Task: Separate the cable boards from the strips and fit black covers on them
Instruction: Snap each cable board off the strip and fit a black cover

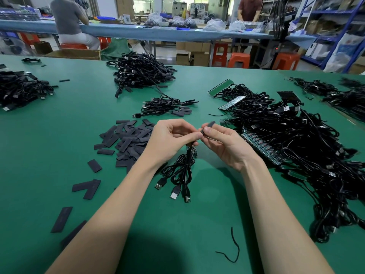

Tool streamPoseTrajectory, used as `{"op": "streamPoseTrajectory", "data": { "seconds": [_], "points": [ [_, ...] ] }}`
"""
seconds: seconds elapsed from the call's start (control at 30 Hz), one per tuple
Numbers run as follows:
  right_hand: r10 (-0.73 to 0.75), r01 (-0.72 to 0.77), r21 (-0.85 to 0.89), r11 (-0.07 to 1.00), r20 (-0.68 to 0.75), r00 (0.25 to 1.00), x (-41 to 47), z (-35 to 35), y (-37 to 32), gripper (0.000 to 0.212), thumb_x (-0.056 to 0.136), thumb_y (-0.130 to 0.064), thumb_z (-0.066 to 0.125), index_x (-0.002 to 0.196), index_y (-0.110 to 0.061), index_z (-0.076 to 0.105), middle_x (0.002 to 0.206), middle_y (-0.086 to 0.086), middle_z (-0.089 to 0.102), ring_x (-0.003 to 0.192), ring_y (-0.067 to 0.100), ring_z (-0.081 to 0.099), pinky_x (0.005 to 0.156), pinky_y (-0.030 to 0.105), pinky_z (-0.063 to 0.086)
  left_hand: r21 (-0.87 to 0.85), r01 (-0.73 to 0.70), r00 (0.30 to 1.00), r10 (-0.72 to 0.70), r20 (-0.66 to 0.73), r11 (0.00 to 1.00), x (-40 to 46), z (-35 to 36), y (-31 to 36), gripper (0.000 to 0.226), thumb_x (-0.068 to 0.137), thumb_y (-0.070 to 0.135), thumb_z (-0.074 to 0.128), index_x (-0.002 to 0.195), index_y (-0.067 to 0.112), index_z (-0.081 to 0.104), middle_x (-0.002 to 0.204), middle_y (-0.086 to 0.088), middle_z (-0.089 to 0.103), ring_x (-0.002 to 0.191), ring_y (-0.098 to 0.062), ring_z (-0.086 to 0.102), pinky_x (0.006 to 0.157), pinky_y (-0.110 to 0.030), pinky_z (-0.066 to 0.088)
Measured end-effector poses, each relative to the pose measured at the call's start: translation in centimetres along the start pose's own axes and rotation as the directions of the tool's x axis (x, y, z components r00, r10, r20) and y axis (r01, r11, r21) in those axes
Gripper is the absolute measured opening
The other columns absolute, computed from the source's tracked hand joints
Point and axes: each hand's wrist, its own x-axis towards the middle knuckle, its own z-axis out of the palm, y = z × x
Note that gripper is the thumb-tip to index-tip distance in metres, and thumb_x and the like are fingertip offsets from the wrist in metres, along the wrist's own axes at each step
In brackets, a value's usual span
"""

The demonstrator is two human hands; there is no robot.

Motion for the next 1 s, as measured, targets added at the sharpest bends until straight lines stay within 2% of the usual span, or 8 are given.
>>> {"op": "streamPoseTrajectory", "data": {
  "seconds": [0.13, 0.27, 0.37, 0.53, 0.8, 1.0],
  "points": [
    [-0.103, 0.103, -0.062, 0.993, 0.006, 0.995, 0.1, 0.4, 0.0, 0.031, 0.079, -0.016, 0.081, 0.110, -0.018, 0.073, 0.103, 0.009, 0.076, 0.085, 0.015, 0.072, 0.078, 0.023, 0.057, -0.002, -0.008, 1.000, 0.008, -0.015, 1.000, 0.0, 0.0, 0.0, 0.015, 0.080, 0.005, 0.082, 0.089, -0.004, 0.073, 0.081, -0.016, 0.076, 0.071, -0.028, 0.075, 0.077, -0.034, 0.062],
    [-0.220, 0.219, -0.058, 0.974, -0.013, 0.975, 0.1, 1.0, 0.1, 0.042, 0.067, -0.022, 0.092, 0.106, -0.026, 0.079, 0.104, 0.013, 0.076, 0.087, 0.018, 0.073, 0.083, 0.027, 0.057, -0.019, -0.010, 0.998, 0.009, -0.057, 1.000, 0.1, 0.3, 0.0, 0.011, 0.080, 0.004, 0.081, 0.086, 0.000, 0.073, 0.078, -0.016, 0.076, 0.068, -0.024, 0.074, 0.075, -0.031, 0.062],
    [-0.237, 0.236, -0.020, 0.971, -0.072, 0.969, 0.2, 1.4, 0.4, 0.038, 0.062, -0.023, 0.089, 0.100, -0.022, 0.081, 0.099, 0.014, 0.077, 0.085, 0.020, 0.073, 0.081, 0.026, 0.057, -0.041, -0.009, 0.998, 0.006, -0.069, 0.999, 0.1, 0.4, -0.1, 0.012, 0.080, 0.003, 0.081, 0.086, -0.001, 0.072, 0.076, -0.015, 0.075, 0.067, -0.023, 0.074, 0.074, -0.030, 0.062],
    [-0.229, 0.230, -0.005, 0.973, -0.109, 0.967, 0.2, 1.5, 0.4, 0.023, 0.071, -0.015, 0.082, 0.094, -0.017, 0.082, 0.096, 0.011, 0.077, 0.083, 0.017, 0.072, 0.080, 0.025, 0.057, -0.040, 0.004, 0.998, -0.007, -0.069, 0.999, 0.1, 0.3, -0.3, 0.012, 0.080, 0.003, 0.082, 0.086, -0.001, 0.073, 0.076, -0.015, 0.075, 0.067, -0.023, 0.074, 0.072, -0.028, 0.061],
    [-0.249, 0.249, -0.019, 0.968, -0.127, 0.960, 0.3, 1.7, 0.6, 0.031, 0.068, -0.019, 0.085, 0.099, -0.022, 0.082, 0.099, 0.014, 0.076, 0.082, 0.016, 0.071, 0.078, 0.023, 0.057, -0.052, 0.012, 0.997, -0.016, -0.077, 0.999, 0.1, 0.5, -0.3, 0.010, 0.080, 0.005, 0.082, 0.085, 0.004, 0.073, 0.075, -0.012, 0.075, 0.067, -0.022, 0.074, 0.069, -0.025, 0.059],
    [-0.248, 0.254, 0.017, 0.967, -0.165, 0.955, 0.6, 2.0, 1.1, 0.025, 0.072, -0.017, 0.080, 0.097, -0.018, 0.081, 0.099, 0.011, 0.077, 0.081, 0.015, 0.073, 0.075, 0.022, 0.058, -0.070, 0.008, 0.995, -0.015, -0.095, 0.998, 0.2, 0.5, -0.5, 0.010, 0.079, 0.007, 0.083, 0.083, 0.009, 0.074, 0.076, -0.013, 0.076, 0.068, -0.023, 0.074, 0.073, -0.028, 0.061]
  ]
}}
